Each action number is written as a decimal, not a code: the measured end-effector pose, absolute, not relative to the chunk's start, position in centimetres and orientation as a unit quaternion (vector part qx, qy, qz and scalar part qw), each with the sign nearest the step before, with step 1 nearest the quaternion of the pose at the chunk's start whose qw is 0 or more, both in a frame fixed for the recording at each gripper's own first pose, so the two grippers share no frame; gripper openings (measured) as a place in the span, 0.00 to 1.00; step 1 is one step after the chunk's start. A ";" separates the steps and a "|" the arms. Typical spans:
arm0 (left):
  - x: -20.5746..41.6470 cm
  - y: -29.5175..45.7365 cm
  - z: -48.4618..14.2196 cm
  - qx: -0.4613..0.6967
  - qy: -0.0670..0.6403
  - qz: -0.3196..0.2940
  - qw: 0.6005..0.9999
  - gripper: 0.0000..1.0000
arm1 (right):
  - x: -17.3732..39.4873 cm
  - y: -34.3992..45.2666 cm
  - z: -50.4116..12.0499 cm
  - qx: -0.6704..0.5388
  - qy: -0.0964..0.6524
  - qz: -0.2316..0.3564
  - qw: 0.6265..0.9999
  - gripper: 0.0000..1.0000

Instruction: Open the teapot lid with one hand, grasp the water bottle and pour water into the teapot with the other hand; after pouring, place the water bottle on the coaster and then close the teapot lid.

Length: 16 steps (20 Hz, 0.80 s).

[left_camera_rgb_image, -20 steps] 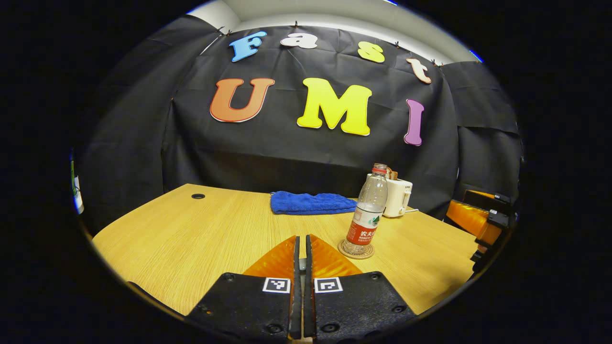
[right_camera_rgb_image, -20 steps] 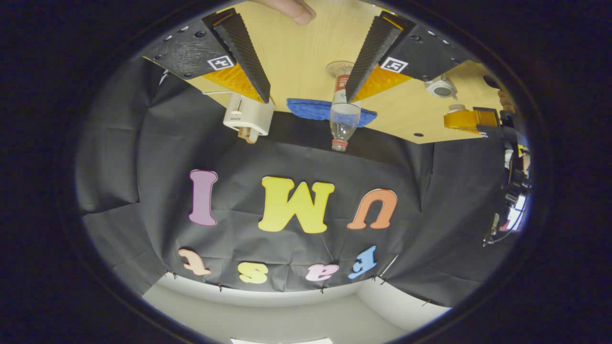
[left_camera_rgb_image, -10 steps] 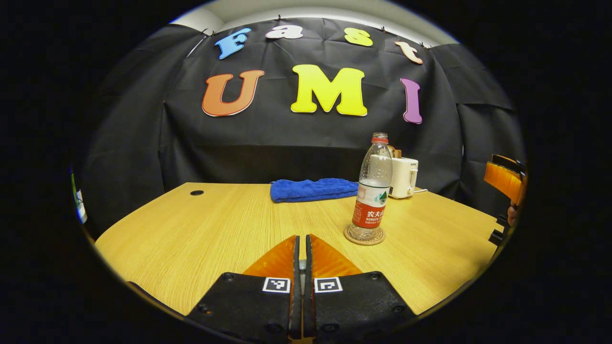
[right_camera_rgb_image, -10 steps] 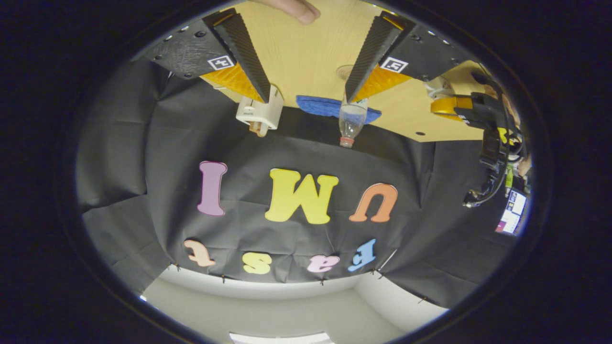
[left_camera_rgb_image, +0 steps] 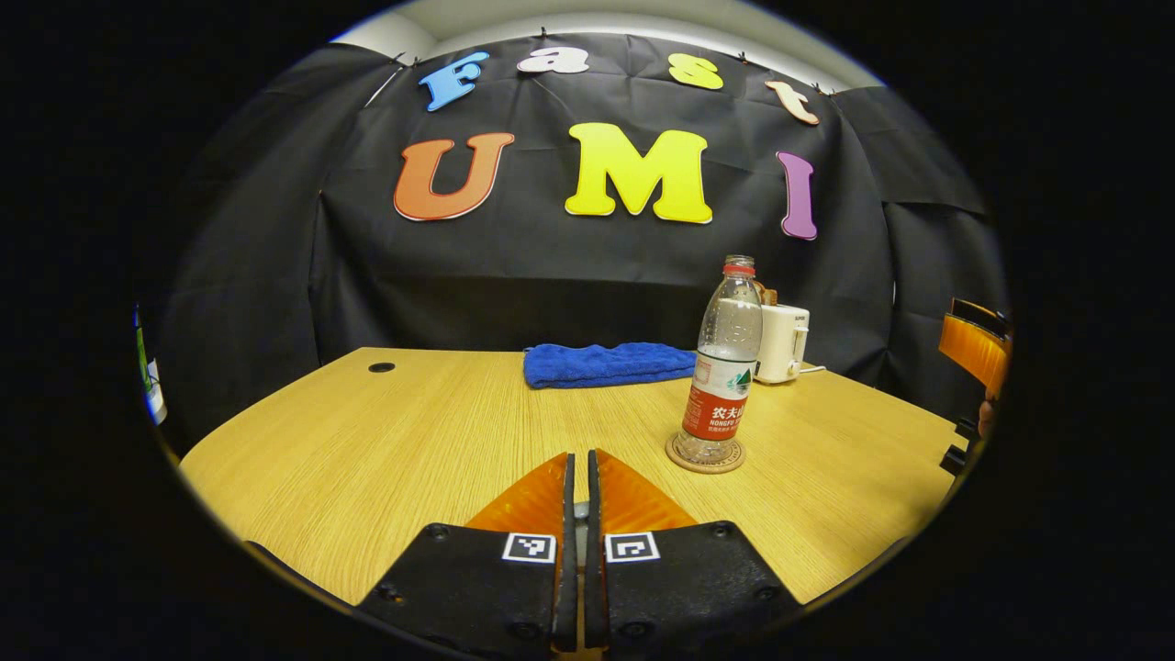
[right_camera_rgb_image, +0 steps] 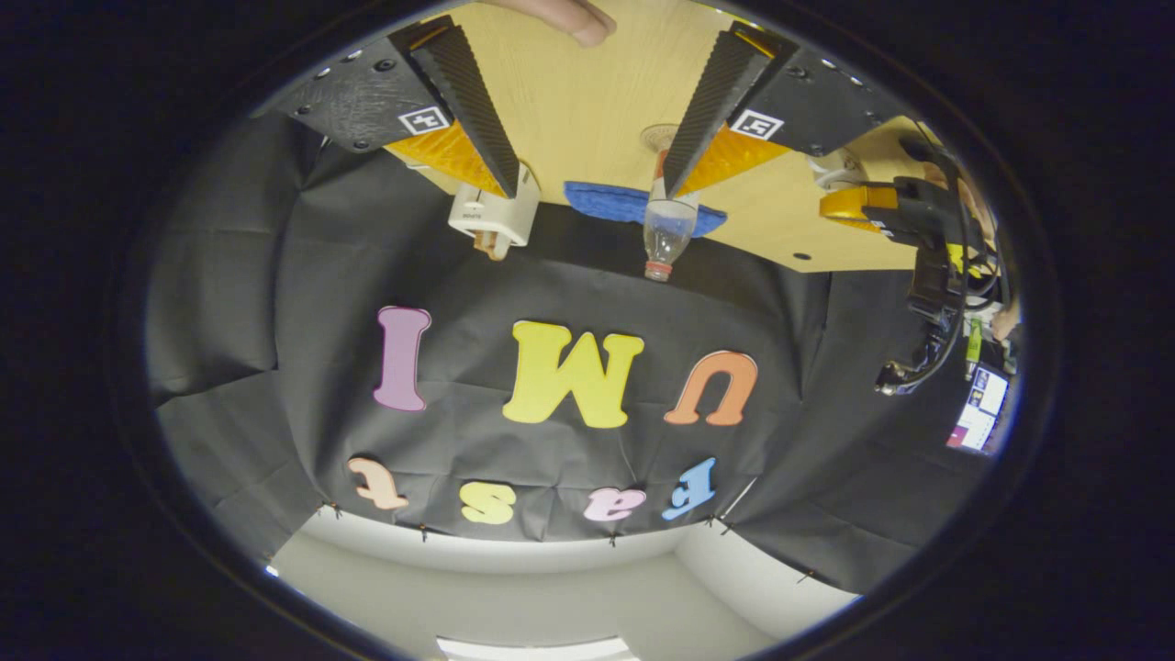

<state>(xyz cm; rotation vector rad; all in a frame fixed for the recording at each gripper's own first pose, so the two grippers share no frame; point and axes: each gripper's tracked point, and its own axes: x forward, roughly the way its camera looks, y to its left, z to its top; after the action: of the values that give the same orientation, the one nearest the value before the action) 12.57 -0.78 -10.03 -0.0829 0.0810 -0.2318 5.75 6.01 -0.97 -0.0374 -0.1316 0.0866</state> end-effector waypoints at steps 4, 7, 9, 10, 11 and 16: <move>12.7 -0.5 -10.2 -0.033 0.045 -0.107 0.993 0.08 | 5.8 5.9 -1.2 -0.016 -0.060 0.041 0.997 0.95; 12.5 -1.1 -10.7 -0.035 0.058 -0.118 0.991 0.10 | 5.9 6.1 -1.3 -0.016 -0.060 0.044 0.997 0.98; 12.4 -1.2 -10.7 -0.030 0.057 -0.117 0.991 0.12 | 5.9 6.1 -1.3 -0.019 -0.059 0.045 0.997 0.98; 12.4 -1.2 -10.6 -0.029 0.058 -0.114 0.991 0.15 | 6.0 6.1 -1.4 -0.020 -0.059 0.044 0.997 0.98; 12.4 -1.4 -10.7 -0.031 0.060 -0.115 0.991 0.17 | 6.0 6.1 -1.4 -0.020 -0.058 0.043 0.997 0.98; 10.8 -0.7 -7.6 -0.034 0.042 -0.096 0.994 0.30 | 5.9 5.7 -1.4 -0.020 -0.051 0.036 0.998 0.98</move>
<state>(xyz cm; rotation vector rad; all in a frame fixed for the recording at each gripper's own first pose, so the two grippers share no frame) 10.78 -0.73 -7.56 -0.0685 0.0845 -0.1933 5.88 5.71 -1.40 -0.0405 -0.1027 0.0720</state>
